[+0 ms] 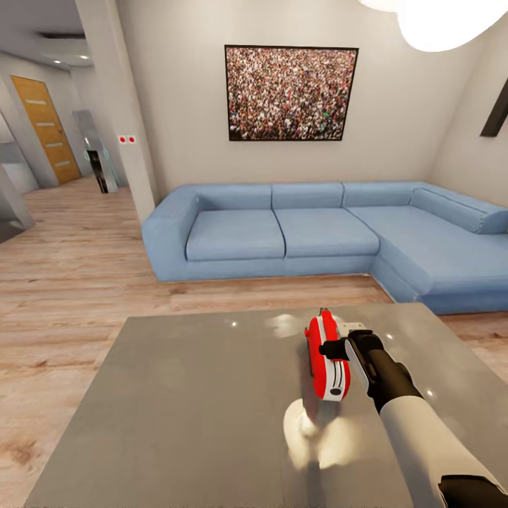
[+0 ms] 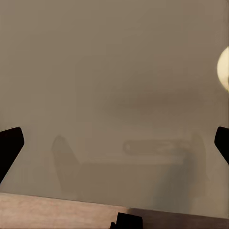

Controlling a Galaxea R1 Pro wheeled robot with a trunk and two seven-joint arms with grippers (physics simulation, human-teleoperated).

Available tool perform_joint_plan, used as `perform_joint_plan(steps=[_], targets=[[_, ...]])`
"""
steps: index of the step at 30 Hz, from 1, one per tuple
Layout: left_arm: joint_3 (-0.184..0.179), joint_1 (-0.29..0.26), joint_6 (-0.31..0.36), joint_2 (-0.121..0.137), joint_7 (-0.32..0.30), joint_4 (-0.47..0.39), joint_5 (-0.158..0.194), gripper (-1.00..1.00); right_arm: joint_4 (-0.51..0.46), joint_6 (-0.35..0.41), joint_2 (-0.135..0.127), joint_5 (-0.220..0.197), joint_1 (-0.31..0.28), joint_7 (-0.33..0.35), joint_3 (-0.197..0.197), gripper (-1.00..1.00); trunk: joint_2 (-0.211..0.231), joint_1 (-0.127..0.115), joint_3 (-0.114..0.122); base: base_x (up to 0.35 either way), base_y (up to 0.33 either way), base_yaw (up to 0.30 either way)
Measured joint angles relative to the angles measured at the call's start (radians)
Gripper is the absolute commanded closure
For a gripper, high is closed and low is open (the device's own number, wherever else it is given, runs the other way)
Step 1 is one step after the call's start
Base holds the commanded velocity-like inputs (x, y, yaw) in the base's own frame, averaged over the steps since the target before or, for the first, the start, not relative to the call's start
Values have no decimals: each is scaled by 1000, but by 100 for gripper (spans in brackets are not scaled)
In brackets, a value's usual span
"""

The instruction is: Turn on the radio receiver that's on the table in the living room.

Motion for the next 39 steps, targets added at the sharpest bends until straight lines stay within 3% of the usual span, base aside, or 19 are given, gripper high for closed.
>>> perform_joint_plan(steps=[16, 34, 35, 39], targets=[[0, 0, -1, 0, -1, -1, -1, -100, 0, 0, 0, 1, 0, 0, 2, -100, 0, 0, -16, 0, 0, 0], [0, 0, -2, 0, -1, -3, -4, -100, 13, -1, 0, 3, 0, -6, 0, -100, 0, 0, -17, 0, 0, 0], [0, 0, -2, 0, -1, -3, -4, -100, 17, -1, 0, 3, 0, -7, 0, 100, 0, 0, -17, 0, 0, 0], [-1, 0, -2, 0, -1, -2, -3, -100, 23, -1, 0, 9, 0, -8, 0, 100, 0, 0, -17, 0, 0, 0]])
